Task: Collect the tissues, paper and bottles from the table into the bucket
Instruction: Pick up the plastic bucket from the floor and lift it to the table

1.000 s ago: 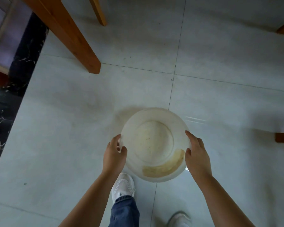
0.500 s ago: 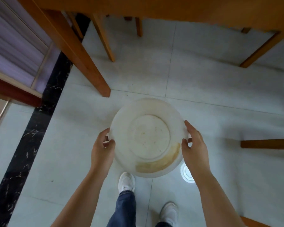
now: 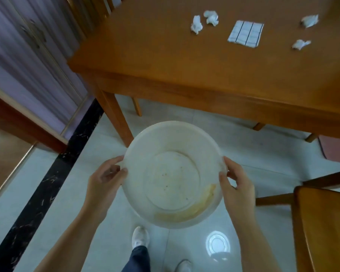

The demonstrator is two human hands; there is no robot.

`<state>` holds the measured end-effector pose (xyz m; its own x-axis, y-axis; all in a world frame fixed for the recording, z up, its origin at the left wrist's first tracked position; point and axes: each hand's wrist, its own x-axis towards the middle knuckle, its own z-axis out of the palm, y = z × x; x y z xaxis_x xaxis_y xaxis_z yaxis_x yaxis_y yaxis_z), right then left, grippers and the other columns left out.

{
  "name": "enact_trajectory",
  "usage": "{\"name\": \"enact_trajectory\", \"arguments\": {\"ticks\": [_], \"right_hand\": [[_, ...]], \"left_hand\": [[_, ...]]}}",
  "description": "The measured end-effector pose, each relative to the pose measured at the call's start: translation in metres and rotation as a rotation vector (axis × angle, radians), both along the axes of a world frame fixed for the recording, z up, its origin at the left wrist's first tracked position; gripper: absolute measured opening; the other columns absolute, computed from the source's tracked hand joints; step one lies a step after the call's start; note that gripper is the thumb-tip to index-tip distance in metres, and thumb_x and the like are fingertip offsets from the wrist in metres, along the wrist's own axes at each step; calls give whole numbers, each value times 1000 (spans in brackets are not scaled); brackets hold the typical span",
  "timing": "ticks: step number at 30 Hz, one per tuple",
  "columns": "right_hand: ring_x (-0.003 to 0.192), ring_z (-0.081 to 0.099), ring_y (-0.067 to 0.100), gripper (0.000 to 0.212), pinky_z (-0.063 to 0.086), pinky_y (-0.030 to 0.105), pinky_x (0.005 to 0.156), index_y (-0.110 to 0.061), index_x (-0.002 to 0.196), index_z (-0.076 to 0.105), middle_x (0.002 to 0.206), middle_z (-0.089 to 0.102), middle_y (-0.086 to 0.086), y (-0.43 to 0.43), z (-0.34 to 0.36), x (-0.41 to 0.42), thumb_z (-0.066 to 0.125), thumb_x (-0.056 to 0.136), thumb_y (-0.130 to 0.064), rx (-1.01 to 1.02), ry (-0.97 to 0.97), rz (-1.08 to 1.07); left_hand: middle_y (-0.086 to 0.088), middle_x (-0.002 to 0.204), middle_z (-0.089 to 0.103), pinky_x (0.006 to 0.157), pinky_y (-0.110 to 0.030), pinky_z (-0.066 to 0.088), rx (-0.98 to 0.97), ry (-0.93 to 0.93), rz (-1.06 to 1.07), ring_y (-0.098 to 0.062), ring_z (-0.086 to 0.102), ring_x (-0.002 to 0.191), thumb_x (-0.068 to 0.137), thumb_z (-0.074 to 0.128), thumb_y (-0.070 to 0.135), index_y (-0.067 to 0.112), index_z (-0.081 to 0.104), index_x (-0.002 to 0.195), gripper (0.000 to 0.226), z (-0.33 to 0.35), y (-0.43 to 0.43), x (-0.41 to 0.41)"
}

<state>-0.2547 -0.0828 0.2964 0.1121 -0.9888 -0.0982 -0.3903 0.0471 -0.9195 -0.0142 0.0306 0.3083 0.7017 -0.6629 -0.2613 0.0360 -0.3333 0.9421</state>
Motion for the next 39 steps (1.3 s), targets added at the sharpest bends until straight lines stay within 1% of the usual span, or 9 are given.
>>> {"name": "enact_trajectory", "arguments": {"ticks": [3,5,10,15,19,22,30,35,39], "right_hand": [[94,56,1,32,39,-4,62,-23,116,57,110,62,-5,10,37,-9,53,87,-10,-28,-8,12],[92,55,-4,31,39,-4,62,-26,115,57,108,62,-8,17,61,-14,53,88,-12,-72,15,12],[87,53,-7,30,42,8,57,-25,118,55,108,59,-11,25,104,-20,51,89,-16,-117,34,-30],[81,49,-7,28,35,12,63,-23,116,55,92,54,-19,20,147,-12,49,89,-18,-177,50,-55],[83,53,5,30,38,18,67,-22,117,56,99,58,-11,8,180,8,50,89,-15,-253,79,-77],[82,53,3,31,39,19,67,-24,117,56,99,57,-13,-3,198,30,50,88,-13,-291,110,-98],[92,55,10,32,44,27,77,-23,118,55,105,59,-9,-45,220,97,51,88,-17,-291,99,-128],[92,53,9,32,43,19,71,-21,120,53,106,57,-8,-80,227,116,51,88,-17,-298,75,-165],[88,55,9,34,42,13,64,-19,121,53,104,57,-8,-118,230,116,54,87,-19,-302,81,-144]], "left_hand": [[-18,90,62,78,-46,51,-69,-11,-17,-22,60,78,81,62,7,29,65,94,26,39,9,-7],[-5,84,64,78,-49,50,-106,-21,2,-18,59,77,84,60,12,34,65,92,24,61,13,-14],[21,71,67,55,-27,49,-210,-65,-39,2,61,62,87,53,12,48,65,78,39,109,14,-25],[15,66,66,58,-33,48,-255,-127,-110,-8,60,62,87,54,16,44,63,87,29,149,4,-13],[17,74,67,55,-24,49,-306,-146,-142,-3,61,63,87,54,19,33,62,99,20,174,-12,10],[7,83,67,64,-32,52,-304,-125,-127,-9,63,74,86,56,22,30,62,105,21,186,-24,33],[12,81,66,51,-10,44,-341,-108,-189,0,61,70,85,55,21,36,60,104,25,210,-72,106],[9,90,66,56,-16,47,-364,-191,-225,1,61,76,85,56,22,36,60,108,27,219,-116,130],[10,70,65,53,-16,48,-378,-205,-207,-4,62,66,82,59,21,47,59,98,30,227,-163,136]]}}
